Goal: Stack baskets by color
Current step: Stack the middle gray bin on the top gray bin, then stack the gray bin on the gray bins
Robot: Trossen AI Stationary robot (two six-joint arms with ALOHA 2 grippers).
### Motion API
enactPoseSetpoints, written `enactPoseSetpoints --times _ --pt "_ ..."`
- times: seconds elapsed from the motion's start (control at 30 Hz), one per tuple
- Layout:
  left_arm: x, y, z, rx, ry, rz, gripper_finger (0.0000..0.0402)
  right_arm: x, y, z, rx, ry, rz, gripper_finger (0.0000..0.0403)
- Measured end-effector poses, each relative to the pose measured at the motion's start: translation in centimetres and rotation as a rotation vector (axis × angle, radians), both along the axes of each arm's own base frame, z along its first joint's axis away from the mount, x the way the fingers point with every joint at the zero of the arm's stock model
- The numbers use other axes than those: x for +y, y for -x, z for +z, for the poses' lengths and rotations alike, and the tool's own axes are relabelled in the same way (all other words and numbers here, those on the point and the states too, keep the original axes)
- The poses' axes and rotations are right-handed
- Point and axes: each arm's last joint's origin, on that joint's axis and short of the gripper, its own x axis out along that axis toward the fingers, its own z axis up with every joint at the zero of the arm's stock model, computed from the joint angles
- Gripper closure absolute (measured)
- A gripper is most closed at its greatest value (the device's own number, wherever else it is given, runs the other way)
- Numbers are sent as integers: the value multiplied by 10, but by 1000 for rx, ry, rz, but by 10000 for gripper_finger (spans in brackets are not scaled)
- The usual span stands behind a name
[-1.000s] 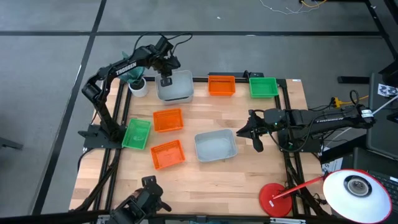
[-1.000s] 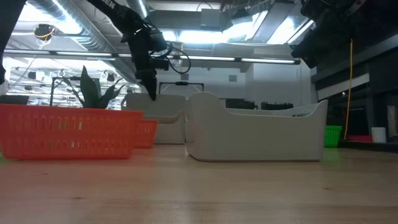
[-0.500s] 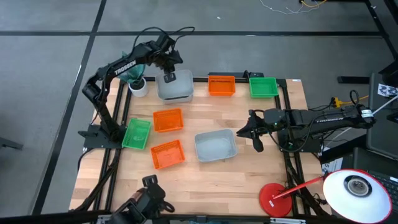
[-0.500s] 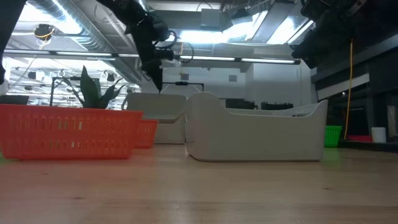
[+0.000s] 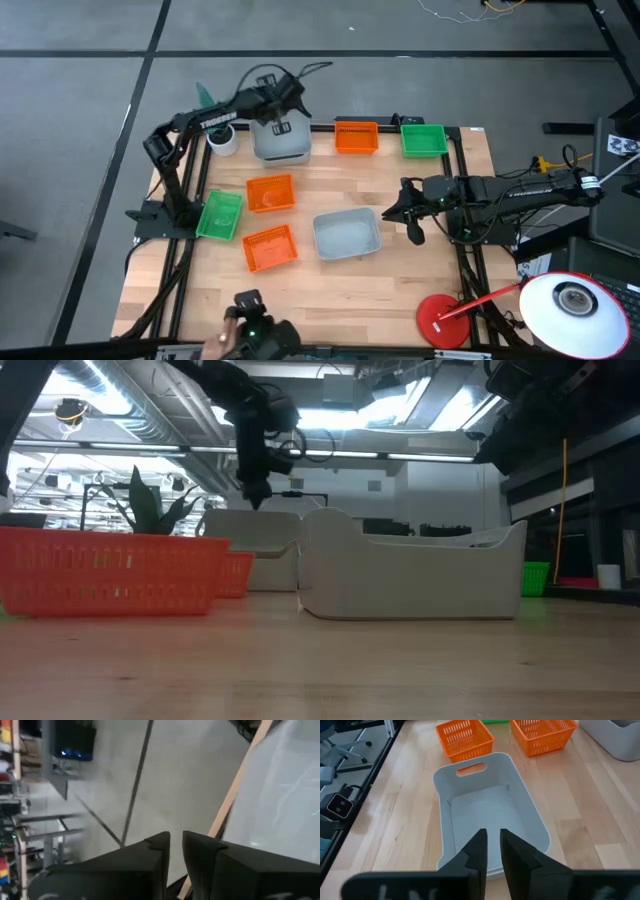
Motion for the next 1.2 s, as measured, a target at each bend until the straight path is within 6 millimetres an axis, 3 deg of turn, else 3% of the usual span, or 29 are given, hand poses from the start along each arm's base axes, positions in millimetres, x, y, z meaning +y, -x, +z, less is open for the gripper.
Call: enactPoseSetpoints --times 0.13,0.4,0.63,0.7,0.87,1.03,1.1,1.2 --pt "-1 -15 -26 47 -30 1 362 0 0 0 3 0 0 350" --pt "15 -17 -60 111 29 13 363 0 0 0 3 0 0 350" --pt "21 -16 -59 80 31 10 363 0 0 0 3 0 0 350" --pt "18 -18 -50 64 17 2 363 0 0 0 3 0 0 350" --pt "-11 -30 -8 -126 -2 -25 363 0 0 0 3 0 0 350" --pt "-58 -46 19 -586 427 -226 363 0 0 0 2 0 0 350" --pt "-79 -58 19 -666 601 -308 363 0 0 0 -1 0 -2 350" --pt "-113 -74 19 -660 683 -416 361 -2 0 0 0 1 -76 350"
